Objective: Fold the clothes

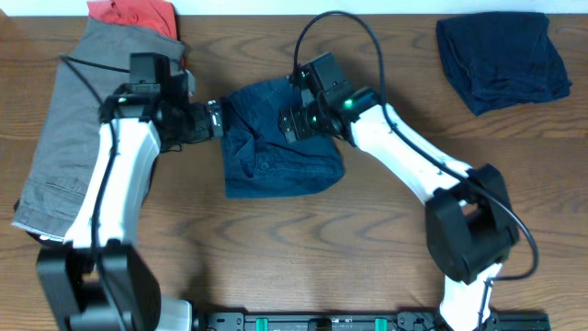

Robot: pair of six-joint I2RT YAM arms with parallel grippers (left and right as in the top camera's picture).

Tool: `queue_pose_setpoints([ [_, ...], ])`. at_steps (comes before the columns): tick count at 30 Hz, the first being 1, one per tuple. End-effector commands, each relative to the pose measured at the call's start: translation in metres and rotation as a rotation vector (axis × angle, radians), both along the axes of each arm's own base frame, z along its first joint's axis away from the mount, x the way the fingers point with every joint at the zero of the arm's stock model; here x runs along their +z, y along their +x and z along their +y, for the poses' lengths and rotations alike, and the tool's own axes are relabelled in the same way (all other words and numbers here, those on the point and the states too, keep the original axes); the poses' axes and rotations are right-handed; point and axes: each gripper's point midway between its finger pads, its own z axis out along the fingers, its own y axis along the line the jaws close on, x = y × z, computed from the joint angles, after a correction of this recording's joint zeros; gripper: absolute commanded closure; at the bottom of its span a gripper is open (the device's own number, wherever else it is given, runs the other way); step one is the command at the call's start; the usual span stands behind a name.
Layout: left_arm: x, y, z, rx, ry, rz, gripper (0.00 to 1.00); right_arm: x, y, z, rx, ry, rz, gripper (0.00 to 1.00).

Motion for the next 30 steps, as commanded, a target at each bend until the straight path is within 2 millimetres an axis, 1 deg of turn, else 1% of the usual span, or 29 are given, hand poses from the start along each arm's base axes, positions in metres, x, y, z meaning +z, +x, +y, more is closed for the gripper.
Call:
queue_pose_setpoints([
  [1, 0.031, -0.004, 0.019, 0.126, 0.05, -0.076, 0.01, -0.027, -0.012, 0.004, 0.134, -0.048, 0.031, 0.17],
  [4, 0.056, -0.006, 0.026, 0.165, 0.076, -0.155, 0.01, -0.043, -0.026, -0.003, 0.2, -0.098, 0.081, 0.16],
  [5, 0.062, -0.007, 0.028, 0.171, 0.084, -0.175, 0.01, -0.05, -0.032, -0.007, 0.221, -0.121, 0.105, 0.16],
  [7, 0.07, -0.008, 0.029, 0.175, 0.089, -0.199, 0.0, -0.058, -0.036, -0.015, 0.223, -0.157, 0.135, 0.15],
  [10, 0.071, -0.008, 0.029, 0.175, 0.088, -0.203, 0.0, -0.07, -0.035, -0.036, 0.185, -0.241, 0.158, 0.15],
  [12, 0.069, -0.008, 0.029, 0.174, 0.089, -0.196, 0.0, -0.075, -0.03, -0.054, 0.149, -0.306, 0.159, 0.14],
  [14, 0.067, -0.008, 0.029, 0.174, 0.089, -0.191, 0.0, -0.077, -0.022, -0.077, 0.103, -0.376, 0.155, 0.12],
  [17, 0.065, -0.007, 0.029, 0.174, 0.089, -0.187, 0.0, -0.077, -0.008, -0.106, 0.047, -0.435, 0.138, 0.1],
  [23, 0.064, -0.007, 0.029, 0.173, 0.09, -0.184, 0.0, -0.073, 0.023, -0.139, -0.022, -0.42, 0.089, 0.11],
  [26, 0.064, -0.006, 0.032, 0.18, 0.106, -0.187, 0.0, -0.066, 0.037, -0.157, -0.068, -0.43, 0.068, 0.11],
  [28, 0.065, -0.006, 0.037, 0.195, 0.132, -0.191, 0.0, -0.056, 0.043, -0.161, -0.078, -0.427, 0.059, 0.12],
  [30, 0.065, -0.005, 0.04, 0.203, 0.146, -0.197, 0.0, -0.038, 0.05, -0.158, -0.061, -0.418, 0.044, 0.13],
])
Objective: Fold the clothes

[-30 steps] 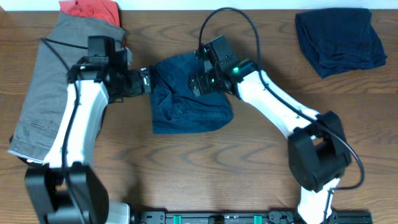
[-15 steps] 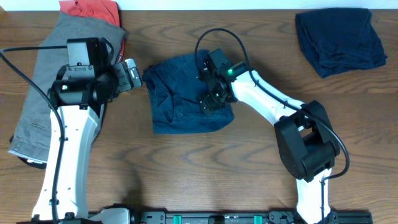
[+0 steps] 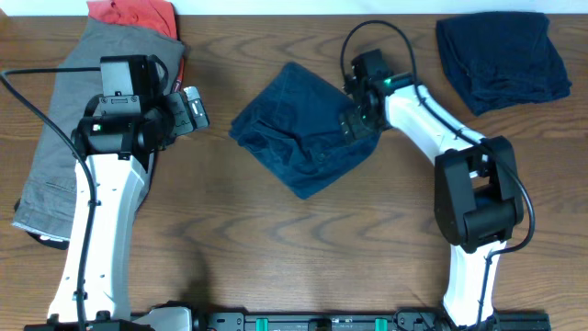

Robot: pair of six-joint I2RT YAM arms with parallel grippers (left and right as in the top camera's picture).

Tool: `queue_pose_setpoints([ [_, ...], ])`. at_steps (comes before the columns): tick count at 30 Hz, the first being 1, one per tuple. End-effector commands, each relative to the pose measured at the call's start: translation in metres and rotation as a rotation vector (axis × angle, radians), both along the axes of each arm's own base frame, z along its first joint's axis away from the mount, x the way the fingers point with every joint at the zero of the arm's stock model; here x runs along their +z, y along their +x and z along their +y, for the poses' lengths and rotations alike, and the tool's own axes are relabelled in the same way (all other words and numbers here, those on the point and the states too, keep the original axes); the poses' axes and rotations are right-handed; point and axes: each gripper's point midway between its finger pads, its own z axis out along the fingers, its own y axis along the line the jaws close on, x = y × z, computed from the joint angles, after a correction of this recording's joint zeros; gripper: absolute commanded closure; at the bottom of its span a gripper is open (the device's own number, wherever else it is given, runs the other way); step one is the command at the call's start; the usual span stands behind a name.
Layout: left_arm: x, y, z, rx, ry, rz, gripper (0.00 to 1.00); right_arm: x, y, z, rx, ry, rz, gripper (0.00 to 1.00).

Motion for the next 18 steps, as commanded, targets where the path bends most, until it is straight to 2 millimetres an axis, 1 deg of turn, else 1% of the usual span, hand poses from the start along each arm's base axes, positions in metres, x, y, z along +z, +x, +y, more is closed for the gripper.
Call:
queue_pose_setpoints([
  [1, -0.003, 0.001, 0.01, 0.038, 0.037, 0.005, 0.0, 0.033, 0.022, 0.004, 0.052, -0.019, -0.066, 0.12],
  [3, -0.003, 0.002, 0.01, 0.038, 0.037, 0.001, 0.0, 0.051, 0.024, 0.018, 0.108, -0.007, -0.079, 0.11],
  [5, -0.002, 0.003, 0.011, 0.039, 0.038, -0.003, 0.0, 0.074, 0.022, 0.039, 0.179, 0.006, -0.093, 0.08],
  [7, -0.001, 0.004, 0.016, 0.057, 0.061, -0.007, 0.0, 0.088, 0.013, 0.064, 0.255, 0.024, -0.097, 0.06],
  [8, -0.001, 0.004, 0.019, 0.073, 0.077, -0.009, 0.0, 0.091, 0.008, 0.076, 0.291, 0.032, -0.095, 0.04],
  [10, 0.0, 0.004, 0.025, 0.09, 0.09, -0.012, 0.0, 0.09, -0.009, 0.103, 0.364, 0.046, -0.082, 0.02],
  [11, 0.0, 0.004, 0.027, 0.095, 0.089, -0.012, 0.0, 0.088, -0.015, 0.111, 0.384, 0.047, -0.075, 0.01],
  [14, -0.001, 0.002, 0.039, 0.128, 0.089, -0.005, 0.0, 0.076, -0.043, 0.143, 0.468, 0.042, -0.042, 0.01],
  [16, -0.002, -0.001, 0.051, 0.167, 0.082, 0.002, 0.0, 0.068, -0.058, 0.157, 0.51, 0.039, -0.027, 0.01],
  [18, -0.002, -0.004, 0.061, 0.216, 0.067, 0.004, 0.0, 0.059, -0.068, 0.168, 0.539, 0.04, -0.025, 0.01],
])
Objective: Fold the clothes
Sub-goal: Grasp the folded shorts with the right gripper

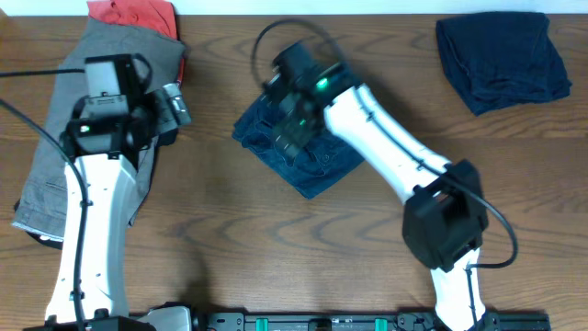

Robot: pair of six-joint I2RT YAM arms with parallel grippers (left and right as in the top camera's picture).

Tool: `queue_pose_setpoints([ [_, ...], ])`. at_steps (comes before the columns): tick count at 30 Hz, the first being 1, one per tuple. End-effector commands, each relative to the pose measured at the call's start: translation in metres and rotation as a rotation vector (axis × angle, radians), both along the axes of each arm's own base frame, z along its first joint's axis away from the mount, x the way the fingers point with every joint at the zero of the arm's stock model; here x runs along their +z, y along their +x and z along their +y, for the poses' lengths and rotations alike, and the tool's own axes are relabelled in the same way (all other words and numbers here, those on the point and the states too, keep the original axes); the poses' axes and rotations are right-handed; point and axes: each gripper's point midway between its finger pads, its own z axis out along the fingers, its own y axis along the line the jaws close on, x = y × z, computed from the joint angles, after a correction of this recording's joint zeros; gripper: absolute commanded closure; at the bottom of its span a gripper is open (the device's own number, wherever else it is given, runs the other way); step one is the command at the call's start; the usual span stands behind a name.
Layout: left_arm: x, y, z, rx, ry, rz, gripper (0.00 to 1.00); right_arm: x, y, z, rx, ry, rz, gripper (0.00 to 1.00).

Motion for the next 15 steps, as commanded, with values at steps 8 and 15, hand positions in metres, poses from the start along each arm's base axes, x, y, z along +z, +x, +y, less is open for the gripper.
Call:
queue_pose_setpoints([
  [8, -0.005, -0.01, 0.044, 0.19, -0.036, 0.009, 0.0, -0.051, -0.033, 0.026, 0.115, -0.043, 0.006, 0.01],
  [15, -0.006, -0.01, 0.044, 0.19, -0.036, 0.011, 0.0, -0.101, -0.034, 0.021, 0.149, -0.12, 0.049, 0.01],
])
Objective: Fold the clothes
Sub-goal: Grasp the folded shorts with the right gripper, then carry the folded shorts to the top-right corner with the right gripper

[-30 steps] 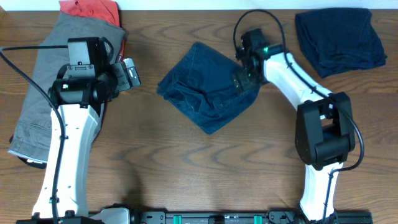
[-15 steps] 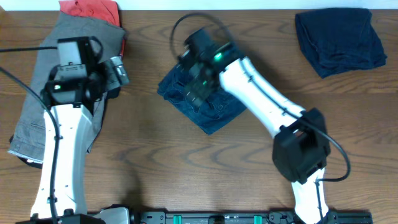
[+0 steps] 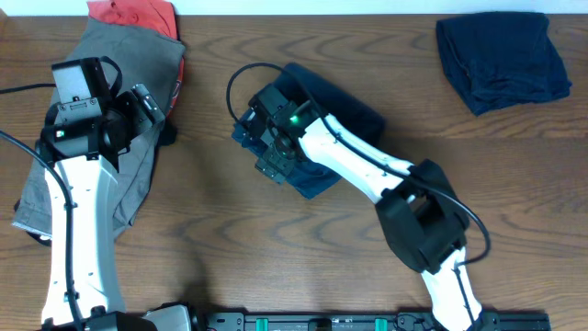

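Note:
A blue denim garment [image 3: 344, 110] lies bunched in a diamond shape at the table's middle. My right gripper [image 3: 268, 158] is down over its left part, near the left edge. The wrist hides its fingers, so their state and hold are unclear. My left gripper [image 3: 152, 103] hangs open and holds nothing, well left of the denim, above the right edge of the grey trousers [image 3: 55, 175].
A red garment [image 3: 133, 14] sits at the back left, partly under the grey trousers. A folded dark navy garment [image 3: 501, 60] lies at the back right. Bare wooden table [image 3: 276, 257] fills the front. The right arm's elbow [image 3: 418, 221] stands front right.
My right gripper has moved from the denim's upper left part down to its left edge. The left arm has drawn back further left over the grey trousers.
Both grippers were first at the denim, the left at its left edge and the right at its top. Then the left was drawn back and open, with the right at the denim's right corner. The right gripper then stood over the upper left, and now at the left edge.

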Robot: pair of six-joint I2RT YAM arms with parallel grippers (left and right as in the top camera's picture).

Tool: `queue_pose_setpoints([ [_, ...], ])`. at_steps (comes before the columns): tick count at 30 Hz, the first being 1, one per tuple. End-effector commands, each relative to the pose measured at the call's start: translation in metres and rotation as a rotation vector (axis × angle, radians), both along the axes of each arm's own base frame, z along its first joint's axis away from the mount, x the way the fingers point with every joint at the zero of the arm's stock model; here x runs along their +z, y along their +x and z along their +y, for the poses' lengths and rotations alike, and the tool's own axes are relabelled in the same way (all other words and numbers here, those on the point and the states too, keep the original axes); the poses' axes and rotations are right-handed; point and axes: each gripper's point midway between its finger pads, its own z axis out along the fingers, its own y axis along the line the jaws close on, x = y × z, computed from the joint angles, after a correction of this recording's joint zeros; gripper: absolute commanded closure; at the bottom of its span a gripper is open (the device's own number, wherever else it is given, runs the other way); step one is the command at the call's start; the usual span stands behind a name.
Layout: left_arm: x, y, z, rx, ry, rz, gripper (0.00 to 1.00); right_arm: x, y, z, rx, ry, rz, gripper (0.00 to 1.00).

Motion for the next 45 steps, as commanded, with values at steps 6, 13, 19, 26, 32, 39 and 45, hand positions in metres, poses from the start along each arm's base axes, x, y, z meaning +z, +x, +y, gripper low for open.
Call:
queue_pose_setpoints([
  [6, -0.007, -0.003, 0.002, 0.016, -0.004, 0.023, 0.0, -0.06, -0.017, -0.018, 0.044, -0.137, 0.099, 0.05],
  [13, -0.018, -0.007, 0.001, 0.016, -0.01, 0.05, 0.0, -0.066, -0.015, -0.025, 0.009, -0.155, 0.106, 0.21],
  [19, -0.03, -0.006, 0.001, 0.016, -0.017, 0.08, 0.0, -0.064, 0.006, -0.047, -0.144, -0.218, 0.035, 0.91],
  [26, -0.047, -0.003, 0.002, 0.016, -0.028, 0.128, 0.0, -0.053, 0.029, -0.067, -0.208, -0.25, -0.029, 0.99],
  [32, -0.052, -0.002, 0.001, 0.023, -0.038, 0.137, 0.0, 0.009, 0.071, -0.081, -0.286, -0.269, -0.203, 0.99],
  [39, -0.052, -0.001, 0.001, 0.023, -0.038, 0.136, 0.0, 0.104, 0.115, -0.1, -0.291, -0.229, -0.398, 0.99],
  [45, -0.052, -0.001, 0.002, 0.023, -0.038, 0.134, 0.0, 0.166, 0.142, -0.143, -0.38, -0.233, -0.518, 0.99],
])
